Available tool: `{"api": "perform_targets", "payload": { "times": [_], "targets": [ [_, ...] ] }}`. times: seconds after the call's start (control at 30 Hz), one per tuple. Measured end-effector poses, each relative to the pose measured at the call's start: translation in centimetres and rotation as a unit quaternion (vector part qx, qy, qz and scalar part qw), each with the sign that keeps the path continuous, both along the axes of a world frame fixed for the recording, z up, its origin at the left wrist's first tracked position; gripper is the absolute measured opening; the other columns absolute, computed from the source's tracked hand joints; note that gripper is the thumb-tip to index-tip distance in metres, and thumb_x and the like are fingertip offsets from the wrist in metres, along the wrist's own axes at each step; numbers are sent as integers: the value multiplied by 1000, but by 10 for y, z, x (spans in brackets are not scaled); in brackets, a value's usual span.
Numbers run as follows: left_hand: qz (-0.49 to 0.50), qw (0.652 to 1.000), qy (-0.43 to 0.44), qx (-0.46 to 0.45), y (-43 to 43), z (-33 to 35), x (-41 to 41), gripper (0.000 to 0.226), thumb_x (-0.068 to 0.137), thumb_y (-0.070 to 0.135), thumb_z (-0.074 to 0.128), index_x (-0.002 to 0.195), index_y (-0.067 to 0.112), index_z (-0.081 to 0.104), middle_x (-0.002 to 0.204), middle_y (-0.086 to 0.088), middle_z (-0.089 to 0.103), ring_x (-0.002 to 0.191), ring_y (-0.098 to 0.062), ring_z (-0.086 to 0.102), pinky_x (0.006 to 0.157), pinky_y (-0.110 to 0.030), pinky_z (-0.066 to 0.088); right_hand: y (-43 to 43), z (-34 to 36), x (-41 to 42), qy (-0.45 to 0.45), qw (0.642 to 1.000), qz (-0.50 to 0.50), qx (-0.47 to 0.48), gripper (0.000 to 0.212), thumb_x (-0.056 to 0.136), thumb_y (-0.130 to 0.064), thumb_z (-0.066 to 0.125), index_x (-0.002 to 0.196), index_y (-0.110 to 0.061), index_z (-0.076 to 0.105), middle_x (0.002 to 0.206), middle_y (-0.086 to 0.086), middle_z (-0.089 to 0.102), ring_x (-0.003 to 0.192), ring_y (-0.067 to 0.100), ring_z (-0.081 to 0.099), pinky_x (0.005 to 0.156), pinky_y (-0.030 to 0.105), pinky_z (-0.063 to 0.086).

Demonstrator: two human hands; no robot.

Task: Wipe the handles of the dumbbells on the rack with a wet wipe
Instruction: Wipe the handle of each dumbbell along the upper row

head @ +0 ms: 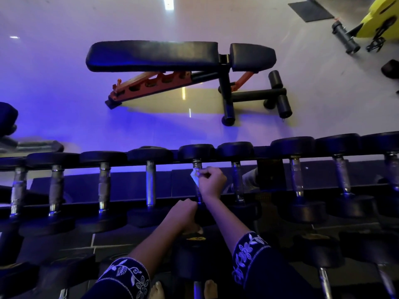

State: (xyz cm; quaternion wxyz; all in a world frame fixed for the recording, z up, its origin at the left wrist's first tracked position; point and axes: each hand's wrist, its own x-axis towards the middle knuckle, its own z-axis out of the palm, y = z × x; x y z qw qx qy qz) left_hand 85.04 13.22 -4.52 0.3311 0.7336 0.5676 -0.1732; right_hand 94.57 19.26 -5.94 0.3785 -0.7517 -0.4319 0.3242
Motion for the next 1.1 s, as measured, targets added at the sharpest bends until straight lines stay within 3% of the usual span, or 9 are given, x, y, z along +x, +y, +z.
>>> {"api": "perform_targets", "payload": {
  "times": [0.13,0.2,0.3,0.37,0.43,0.57,0.67,0.83,1.1],
  "targets": [
    [-2,1000,0,2,3,-1,0,68,65,48,84,115,10,59,119,-14,60,109,-34,59,90,-38,48,14,7,8,31,996,-10,-80,14,75,3,62,81,-3,73,75,3,66,72,11,54,63,16,38],
    [-2,1000,-4,2,2,-1,1,68,65,48,84,116,12,59,120,-13,60,110,-34,59,91,-38,48,39,7,12,125,980,-42,-146,14,79,3,60,79,-6,70,72,5,63,69,12,51,56,21,40],
    [0,1000,-11,5,0,-3,-1,68,64,46,84,119,14,59,121,-12,61,111,-34,58,92,-37,50,40,1,22,281,937,-33,-205,28,81,13,48,72,-11,60,67,9,61,56,14,52,43,16,37],
    [-3,1000,-18,11,1,-4,-1,70,63,46,83,121,16,59,123,-11,61,111,-32,58,92,-37,49,15,-7,28,310,918,-1,-249,26,81,13,48,82,-10,60,80,20,66,57,20,56,46,19,42],
    [-8,1000,-19,6,2,-5,-2,74,61,48,84,124,18,58,124,-10,60,113,-32,58,93,-37,49,-4,-12,32,320,907,19,-275,22,84,9,52,83,-12,57,77,16,65,57,21,55,45,21,42],
    [-4,1000,-16,8,2,-3,-1,76,60,49,85,124,18,59,122,-9,61,111,-32,58,92,-37,50,22,-4,28,260,940,13,-220,28,81,11,59,69,-13,63,62,2,58,51,10,51,40,18,36],
    [0,1000,-12,9,1,-3,-2,75,59,50,86,121,17,60,120,-10,61,109,-32,59,91,-37,50,29,11,25,169,971,39,-168,17,77,9,65,84,-5,73,50,-10,58,45,-2,48,42,10,37],
    [-8,1000,-7,7,3,-5,-2,72,62,51,84,120,16,61,120,-10,61,109,-31,58,92,-37,49,-26,5,38,-24,973,140,-184,10,71,-8,76,81,-9,76,77,7,73,68,10,61,59,15,40],
    [6,1000,-17,5,2,1,0,67,60,49,86,112,13,62,116,-11,63,107,-32,59,88,-35,47,25,21,22,-20,993,73,-95,12,70,2,65,73,-5,75,78,10,73,75,16,64,63,18,41]
  ]
}}
